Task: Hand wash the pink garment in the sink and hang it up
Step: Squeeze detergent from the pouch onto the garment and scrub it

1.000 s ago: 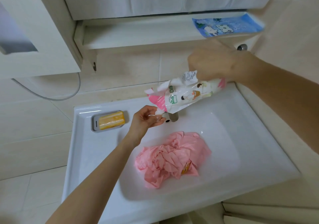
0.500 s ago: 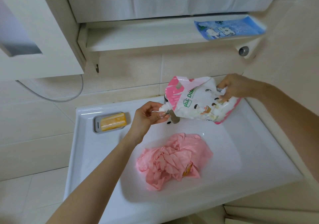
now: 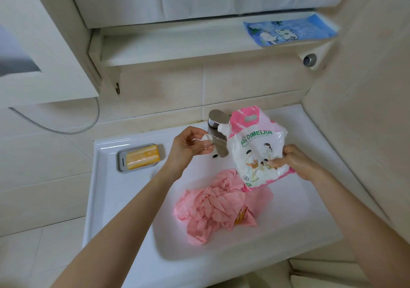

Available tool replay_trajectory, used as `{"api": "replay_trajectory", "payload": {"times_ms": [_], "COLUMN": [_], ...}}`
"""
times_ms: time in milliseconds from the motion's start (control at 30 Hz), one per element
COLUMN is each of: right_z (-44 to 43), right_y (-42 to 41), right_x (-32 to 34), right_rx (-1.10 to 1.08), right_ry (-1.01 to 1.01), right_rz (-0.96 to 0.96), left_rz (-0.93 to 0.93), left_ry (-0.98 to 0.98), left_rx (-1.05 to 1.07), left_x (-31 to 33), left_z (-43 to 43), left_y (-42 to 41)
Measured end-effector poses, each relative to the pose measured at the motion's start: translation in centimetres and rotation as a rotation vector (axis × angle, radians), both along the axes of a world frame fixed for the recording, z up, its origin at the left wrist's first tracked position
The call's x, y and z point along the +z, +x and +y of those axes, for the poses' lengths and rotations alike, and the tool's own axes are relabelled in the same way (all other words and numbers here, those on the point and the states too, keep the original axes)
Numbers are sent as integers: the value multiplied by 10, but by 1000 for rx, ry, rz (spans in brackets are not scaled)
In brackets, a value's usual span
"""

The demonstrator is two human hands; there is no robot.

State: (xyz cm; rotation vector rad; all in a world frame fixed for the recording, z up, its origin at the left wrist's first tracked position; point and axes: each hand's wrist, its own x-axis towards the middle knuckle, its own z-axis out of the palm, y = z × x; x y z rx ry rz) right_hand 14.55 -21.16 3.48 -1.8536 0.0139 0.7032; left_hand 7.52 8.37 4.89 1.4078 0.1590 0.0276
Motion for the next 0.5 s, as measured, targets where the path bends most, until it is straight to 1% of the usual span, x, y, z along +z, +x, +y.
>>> {"api": "replay_trajectory", "payload": {"times_ms": [33,67,100,167,200,233,267,333,500], "right_z": [0,-1,-1,0,1,1,1,0,2], "right_y": [-4,-7,-8,-12,-14,-15,-17,-20,-28], "right_x": [-6,-12,-18,-23,-24,-26,-28,-32,-37], "right_rx": [-23,-42,-58,-66,-72,-83,-88,-98,-121], "right_ry": [42,71,92,107,117,122,127,136,176], "right_rz": [18,26,36,51,57,62,62,70,96], "left_rz": [10,13,17,63,85,99,105,107,132], "left_ry": [65,217,469,1094,1333,1490,1587,1711,1876], "left_rx": [32,62,54,-100,-197,-282,-342,-398,-459], "left_x": [-5,-11,-19,-30,-33,-35,-36,-39,-42], "left_z": [0,1,2,0,-2,-5,-8,-12,-9], "left_y": [3,8,14,22,24,25,26,26,25]}}
